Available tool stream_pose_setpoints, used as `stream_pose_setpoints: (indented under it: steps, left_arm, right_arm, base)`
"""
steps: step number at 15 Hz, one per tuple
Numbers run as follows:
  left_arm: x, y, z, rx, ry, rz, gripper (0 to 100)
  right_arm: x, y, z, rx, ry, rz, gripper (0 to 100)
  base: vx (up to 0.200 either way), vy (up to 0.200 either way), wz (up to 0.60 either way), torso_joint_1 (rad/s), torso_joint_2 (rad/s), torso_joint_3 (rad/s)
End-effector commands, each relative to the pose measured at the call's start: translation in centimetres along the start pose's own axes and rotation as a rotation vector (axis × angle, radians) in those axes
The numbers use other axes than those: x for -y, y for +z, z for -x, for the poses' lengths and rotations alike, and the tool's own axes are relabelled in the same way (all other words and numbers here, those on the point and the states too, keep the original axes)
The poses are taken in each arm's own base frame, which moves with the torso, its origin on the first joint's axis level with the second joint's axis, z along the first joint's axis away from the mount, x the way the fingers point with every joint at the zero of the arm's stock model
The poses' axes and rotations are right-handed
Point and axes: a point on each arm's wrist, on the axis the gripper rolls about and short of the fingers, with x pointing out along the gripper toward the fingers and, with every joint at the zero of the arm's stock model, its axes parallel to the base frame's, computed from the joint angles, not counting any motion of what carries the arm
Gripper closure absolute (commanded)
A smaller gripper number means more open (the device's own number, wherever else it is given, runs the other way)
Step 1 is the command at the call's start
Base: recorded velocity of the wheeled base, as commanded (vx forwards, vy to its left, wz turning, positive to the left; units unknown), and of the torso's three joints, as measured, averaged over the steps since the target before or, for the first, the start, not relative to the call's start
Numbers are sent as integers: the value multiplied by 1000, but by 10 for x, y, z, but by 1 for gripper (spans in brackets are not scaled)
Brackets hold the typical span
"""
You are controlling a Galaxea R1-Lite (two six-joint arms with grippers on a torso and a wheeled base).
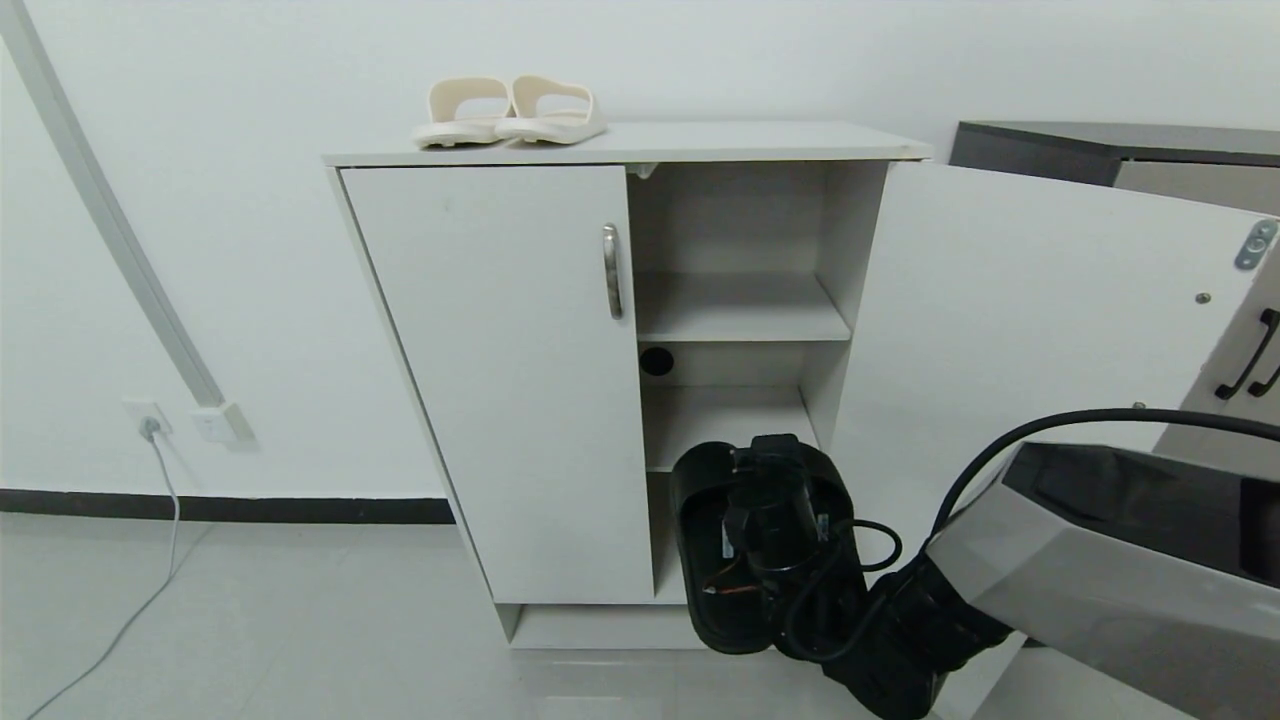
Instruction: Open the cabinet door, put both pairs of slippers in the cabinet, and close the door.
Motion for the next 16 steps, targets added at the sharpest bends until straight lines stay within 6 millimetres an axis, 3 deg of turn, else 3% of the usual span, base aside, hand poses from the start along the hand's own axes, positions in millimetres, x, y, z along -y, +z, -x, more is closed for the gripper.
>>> stream_pose_setpoints:
  steps: [1, 8, 16]
  left_arm:
    - [0, 0, 0, -1, 2, 1, 100]
    - [0, 0, 0, -3, -1, -1, 100]
    - [0, 0, 0, -3, 0, -1, 100]
  right_arm:
    - [0, 0, -1, 1, -1, -1, 100]
    - [-9, 22, -14, 63, 39, 4, 100]
    - [-9, 12, -19, 73, 31, 1, 100]
  base:
    - [0, 0, 0, 0, 0, 0]
    - [0, 0, 0, 2, 5, -175]
    - [0, 0, 0, 4, 4, -196]
